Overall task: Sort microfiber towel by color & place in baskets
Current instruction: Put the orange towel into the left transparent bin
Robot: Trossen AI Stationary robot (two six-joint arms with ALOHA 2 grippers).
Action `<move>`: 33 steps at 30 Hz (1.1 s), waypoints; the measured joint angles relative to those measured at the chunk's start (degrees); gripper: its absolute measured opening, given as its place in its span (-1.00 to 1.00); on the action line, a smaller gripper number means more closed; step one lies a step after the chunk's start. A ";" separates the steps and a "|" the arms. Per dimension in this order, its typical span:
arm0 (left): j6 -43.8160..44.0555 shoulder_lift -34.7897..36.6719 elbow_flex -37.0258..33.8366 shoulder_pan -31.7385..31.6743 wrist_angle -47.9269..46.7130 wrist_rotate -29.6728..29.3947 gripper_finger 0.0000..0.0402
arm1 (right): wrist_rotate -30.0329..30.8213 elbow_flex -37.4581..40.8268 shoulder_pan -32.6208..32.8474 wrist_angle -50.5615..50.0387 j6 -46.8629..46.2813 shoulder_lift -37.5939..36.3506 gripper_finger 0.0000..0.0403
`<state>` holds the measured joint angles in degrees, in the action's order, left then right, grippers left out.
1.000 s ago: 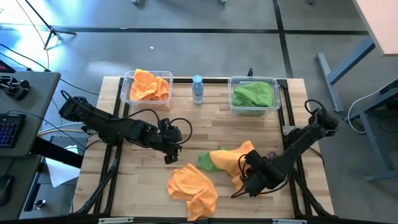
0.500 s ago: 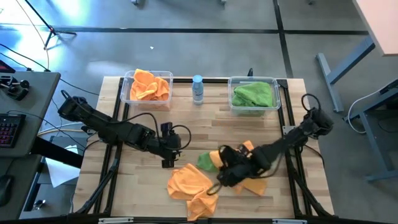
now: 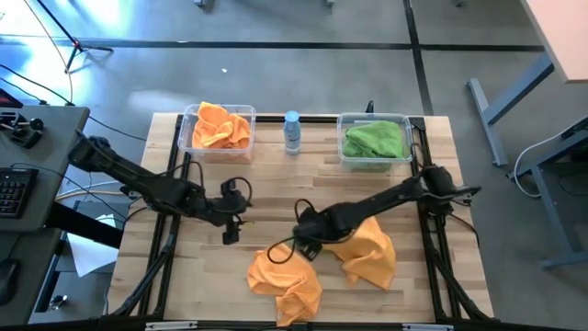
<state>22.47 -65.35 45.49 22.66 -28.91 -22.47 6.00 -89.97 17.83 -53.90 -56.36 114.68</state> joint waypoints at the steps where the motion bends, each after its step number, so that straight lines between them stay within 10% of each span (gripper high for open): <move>1: 0.19 0.59 -0.39 0.01 0.15 -0.01 0.20 | -0.10 -1.05 -0.58 -1.29 0.47 1.19 0.06; 11: -0.08 2.20 -1.55 -0.01 -0.12 0.57 0.20 | -2.89 -4.11 -2.61 -2.41 -0.68 7.13 -0.02; 23: -2.21 2.20 -1.55 -0.03 -0.16 0.98 0.20 | -1.57 -5.31 -2.09 -5.08 -3.64 7.03 -0.94; 33: -2.19 2.18 -1.55 -0.03 -0.15 1.28 0.20 | 8.05 -28.22 1.68 -31.91 -6.01 6.87 -0.97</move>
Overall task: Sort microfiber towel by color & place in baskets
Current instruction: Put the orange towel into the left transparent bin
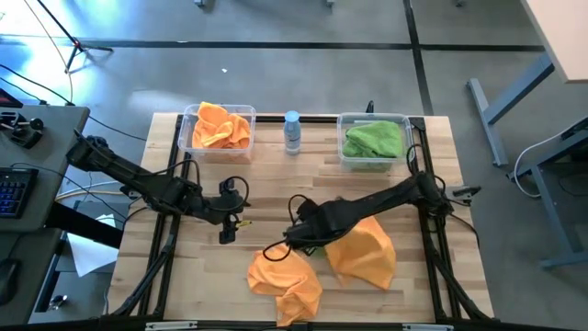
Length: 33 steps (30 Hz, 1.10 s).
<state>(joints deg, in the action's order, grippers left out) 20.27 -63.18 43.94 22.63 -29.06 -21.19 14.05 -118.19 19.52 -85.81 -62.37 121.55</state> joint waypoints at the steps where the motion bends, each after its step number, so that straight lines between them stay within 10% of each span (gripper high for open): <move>1: 0.00 0.00 0.00 0.00 0.02 0.02 0.20 | 1.54 -3.37 0.61 -2.73 -0.82 -0.01 -0.98; 6: -0.02 -0.02 0.00 0.00 0.26 0.02 0.20 | 13.30 -16.82 4.24 -4.12 -1.95 -1.33 -0.99; 21: 0.10 -0.02 0.00 0.00 3.69 1.80 0.20 | 58.31 -10.04 15.94 -2.16 -13.51 -21.96 -1.00; 33: -4.36 -0.04 0.02 -1.59 15.17 1.01 0.20 | 74.50 -10.02 18.50 23.07 18.43 -32.08 -1.00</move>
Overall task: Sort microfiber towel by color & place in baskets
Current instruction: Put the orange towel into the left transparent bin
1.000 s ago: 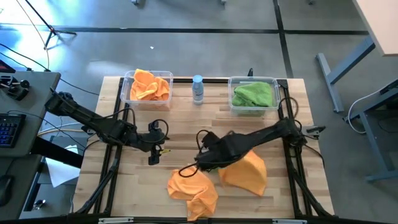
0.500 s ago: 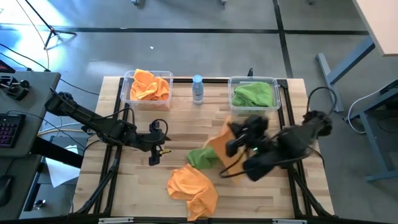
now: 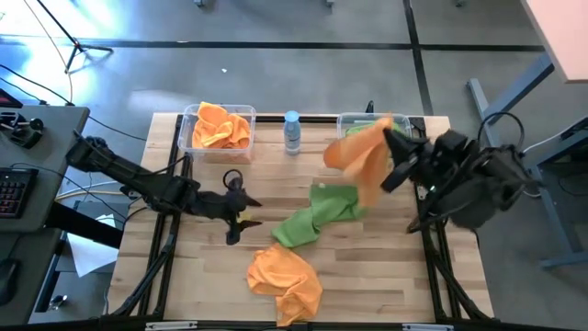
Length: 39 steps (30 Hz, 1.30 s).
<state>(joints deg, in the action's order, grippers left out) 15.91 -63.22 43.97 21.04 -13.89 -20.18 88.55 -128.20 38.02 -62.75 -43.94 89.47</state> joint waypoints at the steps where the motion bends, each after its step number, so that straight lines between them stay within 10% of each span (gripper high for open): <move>1: -1.09 0.01 0.00 -0.55 2.59 -0.10 0.20 | -0.06 0.00 -0.47 2.44 3.05 -0.53 -1.00; 8: -11.55 0.02 0.02 -4.13 27.48 -0.42 0.20 | -7.30 0.00 -5.82 18.62 22.35 -3.48 -1.00; 14: -18.48 0.02 1.22 -6.75 42.15 -0.41 0.20 | -26.47 0.00 -9.71 33.56 36.58 -3.79 -1.00; 29: -23.53 -13.53 32.97 -12.81 22.34 2.21 0.20 | -52.98 0.02 -21.54 18.43 24.85 2.43 -1.00; 39: -18.53 -20.71 36.41 -12.39 20.19 4.36 0.20 | -63.43 0.02 -25.28 11.35 25.65 5.52 -1.00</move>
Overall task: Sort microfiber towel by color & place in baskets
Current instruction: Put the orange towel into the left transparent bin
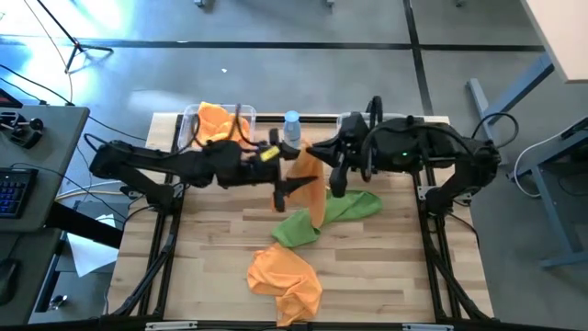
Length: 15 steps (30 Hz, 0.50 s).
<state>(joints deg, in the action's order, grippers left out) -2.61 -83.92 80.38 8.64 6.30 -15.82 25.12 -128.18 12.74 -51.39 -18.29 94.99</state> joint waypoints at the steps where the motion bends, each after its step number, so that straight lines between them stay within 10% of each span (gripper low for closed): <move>1: 0.75 -0.77 0.00 0.00 0.04 0.17 0.20 | -0.91 0.00 -0.10 0.25 0.67 0.23 -1.00; 15: 9.34 -10.36 0.00 -0.07 -2.67 -4.59 0.19 | -3.16 0.00 -1.34 6.20 10.76 -1.71 -1.00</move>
<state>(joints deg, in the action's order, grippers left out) 6.73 -94.28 80.38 8.58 3.63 -20.41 21.96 -128.18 11.40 -45.19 -7.53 93.27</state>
